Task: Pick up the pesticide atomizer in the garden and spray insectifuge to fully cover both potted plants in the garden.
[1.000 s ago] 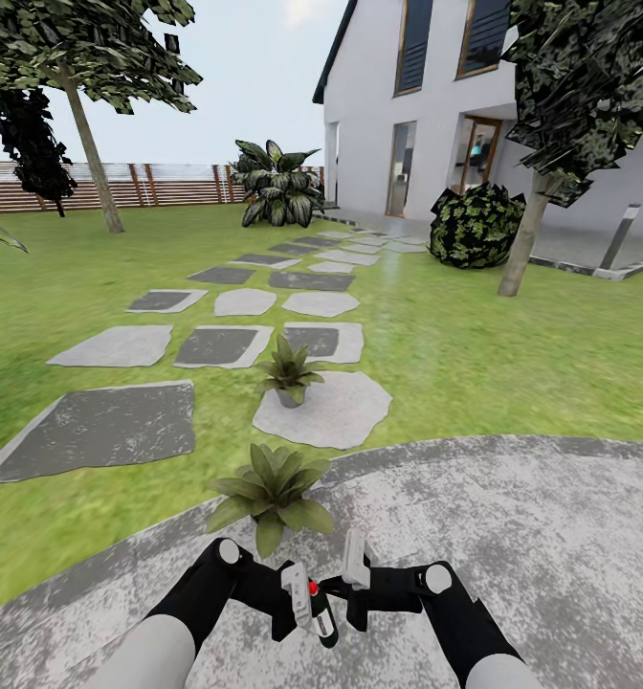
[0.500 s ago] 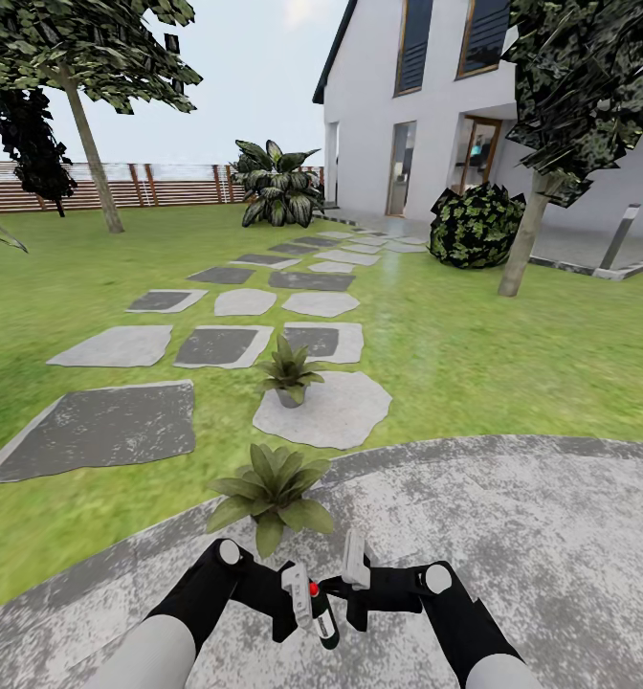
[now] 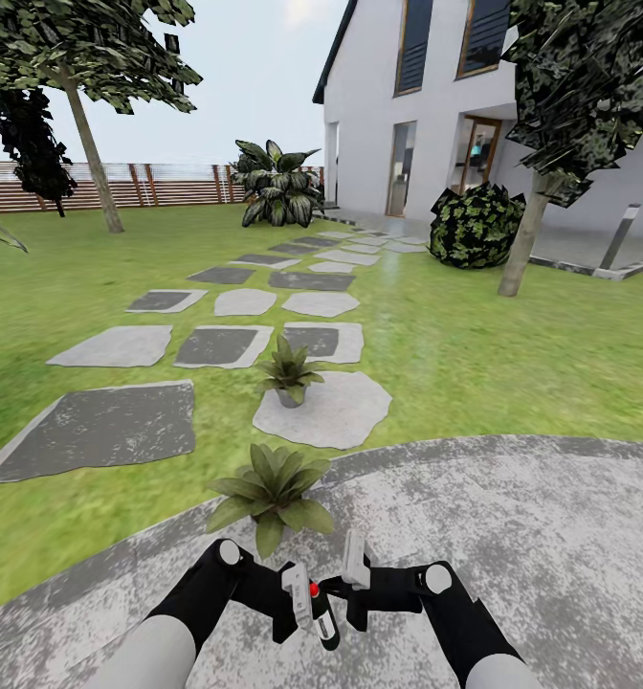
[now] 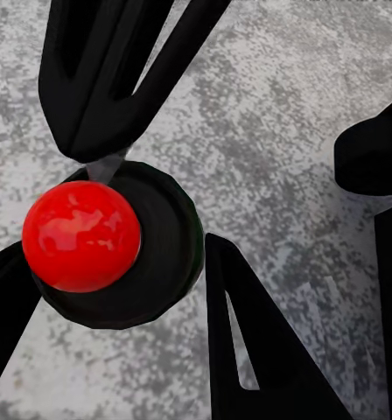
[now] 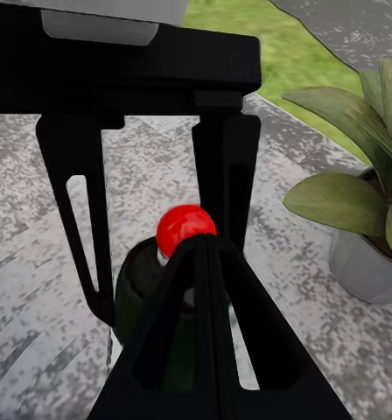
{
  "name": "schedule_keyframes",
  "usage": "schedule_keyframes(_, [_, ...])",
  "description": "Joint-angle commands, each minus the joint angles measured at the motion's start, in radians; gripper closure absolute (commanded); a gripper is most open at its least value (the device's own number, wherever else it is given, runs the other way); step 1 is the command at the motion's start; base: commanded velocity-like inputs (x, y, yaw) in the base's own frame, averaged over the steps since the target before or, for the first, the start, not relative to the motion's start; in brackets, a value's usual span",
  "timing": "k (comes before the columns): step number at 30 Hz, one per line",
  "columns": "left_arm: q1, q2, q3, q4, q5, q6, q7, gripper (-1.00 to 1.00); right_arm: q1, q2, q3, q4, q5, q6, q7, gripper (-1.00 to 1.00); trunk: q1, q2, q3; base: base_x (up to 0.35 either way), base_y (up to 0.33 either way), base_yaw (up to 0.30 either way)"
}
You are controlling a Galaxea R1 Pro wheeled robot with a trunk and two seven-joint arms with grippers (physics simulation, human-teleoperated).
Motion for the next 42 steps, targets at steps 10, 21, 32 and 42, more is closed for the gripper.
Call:
schedule_keyframes(10, [-0.001,-0.002,0.008,0.0,-0.01,-0.01,-0.004,1.0,-0.001,0.002,-0.007,-0.001,0.007,-0.004,0.005,1.0,0.0,0.0,-0.001,0.0,0.0,0.0])
schedule_keyframes(21, [0.0,-0.002,0.008,0.002,0.02,-0.012,-0.005,1.0,-0.001,0.002,-0.007,-0.001,0.007,-0.004,0.005,1.0,0.0,0.0,-0.001,0.0,0.0,0.0])
schedule_keyframes(32, [0.0,-0.002,0.008,0.002,0.039,-0.013,-0.006,1.0,-0.001,0.002,-0.007,-0.001,0.007,-0.004,0.005,1.0,0.0,0.0,-0.001,0.0,0.0,0.0])
schedule_keyframes(42, [0.003,0.01,0.003,0.003,0.026,-0.012,-0.001,1.0,-0.001,0.002,-0.007,-0.001,0.007,-0.004,0.005,1.0,0.0,0.0,-0.001,0.0,0.0,0.0])
